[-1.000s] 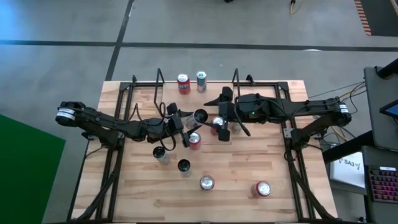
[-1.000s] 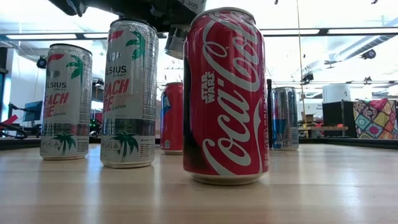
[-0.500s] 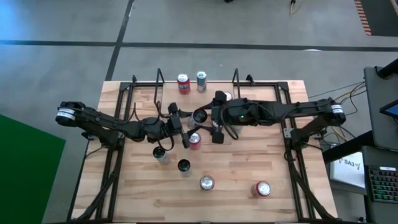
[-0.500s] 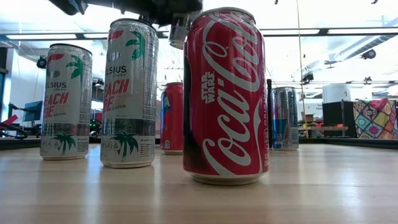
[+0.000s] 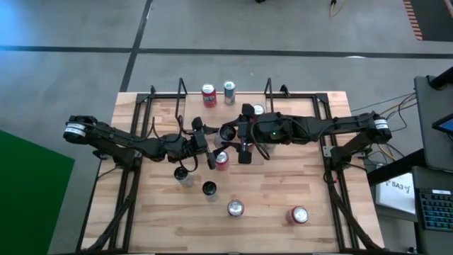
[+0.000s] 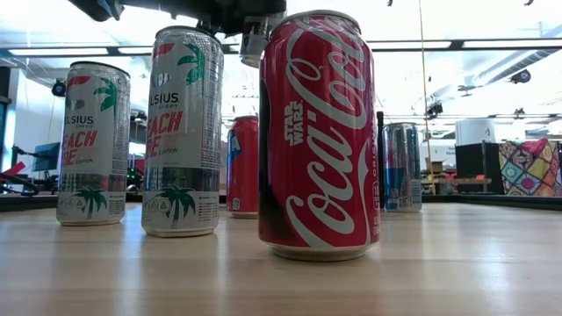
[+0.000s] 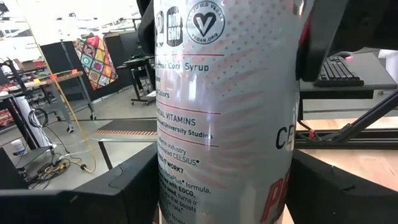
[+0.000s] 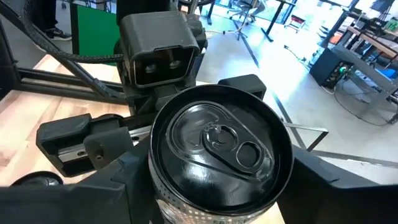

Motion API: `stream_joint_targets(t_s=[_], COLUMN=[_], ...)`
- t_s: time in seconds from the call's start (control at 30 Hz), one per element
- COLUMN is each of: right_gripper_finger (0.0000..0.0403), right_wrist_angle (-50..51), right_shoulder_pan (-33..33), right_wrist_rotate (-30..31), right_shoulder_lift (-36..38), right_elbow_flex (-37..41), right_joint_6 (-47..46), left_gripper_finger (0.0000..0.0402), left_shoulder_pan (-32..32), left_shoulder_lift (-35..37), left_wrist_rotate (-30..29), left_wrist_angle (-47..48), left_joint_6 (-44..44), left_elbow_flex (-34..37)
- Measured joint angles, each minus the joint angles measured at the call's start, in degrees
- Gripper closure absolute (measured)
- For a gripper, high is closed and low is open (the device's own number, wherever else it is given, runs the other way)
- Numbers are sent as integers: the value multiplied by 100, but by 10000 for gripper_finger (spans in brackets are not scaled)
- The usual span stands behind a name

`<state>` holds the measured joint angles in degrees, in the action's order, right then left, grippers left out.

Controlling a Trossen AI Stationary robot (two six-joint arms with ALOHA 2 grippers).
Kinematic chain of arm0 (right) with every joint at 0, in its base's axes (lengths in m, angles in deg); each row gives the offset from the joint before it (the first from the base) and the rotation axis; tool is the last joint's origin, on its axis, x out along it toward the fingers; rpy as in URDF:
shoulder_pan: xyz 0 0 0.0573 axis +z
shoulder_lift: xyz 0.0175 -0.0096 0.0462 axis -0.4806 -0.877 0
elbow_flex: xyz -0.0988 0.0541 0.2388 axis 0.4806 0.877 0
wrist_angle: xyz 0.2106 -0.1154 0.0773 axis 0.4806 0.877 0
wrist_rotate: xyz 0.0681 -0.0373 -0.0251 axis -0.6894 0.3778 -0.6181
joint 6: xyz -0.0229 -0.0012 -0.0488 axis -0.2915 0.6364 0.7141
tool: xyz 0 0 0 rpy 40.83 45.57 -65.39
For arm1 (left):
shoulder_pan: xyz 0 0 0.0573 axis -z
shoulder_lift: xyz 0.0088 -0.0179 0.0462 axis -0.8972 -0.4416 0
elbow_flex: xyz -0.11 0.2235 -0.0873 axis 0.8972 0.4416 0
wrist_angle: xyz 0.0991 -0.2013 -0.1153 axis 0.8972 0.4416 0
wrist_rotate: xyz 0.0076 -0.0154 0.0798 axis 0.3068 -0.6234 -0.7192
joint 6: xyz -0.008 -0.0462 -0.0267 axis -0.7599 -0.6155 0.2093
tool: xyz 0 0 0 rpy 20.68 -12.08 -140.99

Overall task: Place canned beverage on shelf
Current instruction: Put the bottom right white soda can on the shelf

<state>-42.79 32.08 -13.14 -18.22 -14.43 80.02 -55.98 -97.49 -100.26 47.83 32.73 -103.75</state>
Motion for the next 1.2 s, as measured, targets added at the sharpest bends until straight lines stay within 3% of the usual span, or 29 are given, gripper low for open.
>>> stream_joint_targets(t_s=[0.3,0.67,0.97,1.2], right_gripper_finger=[167,167,167,167], right_wrist_angle=[102,824,890,916], right_shoulder_pan=[-62,-553,-1243,-1721], right_wrist_rotate=[-4,-35,-770,-1411], right_shoulder_lift=[-3,-43,-265,-864], right_elbow_flex=[4,-579,-843,-1307], right_joint_6=[-14,-30,-8,54], left_gripper_finger=[86,79,79,79], left_shoulder_pan=[0,-4,-4,-4], left_shoulder_lift=[91,1144,2408,3138], left_wrist_rotate=[-5,-16,-17,-16], left_wrist_angle=[28,1135,973,715], left_joint_6=[-12,383,398,356], left_elbow_flex=[-11,66,874,1369])
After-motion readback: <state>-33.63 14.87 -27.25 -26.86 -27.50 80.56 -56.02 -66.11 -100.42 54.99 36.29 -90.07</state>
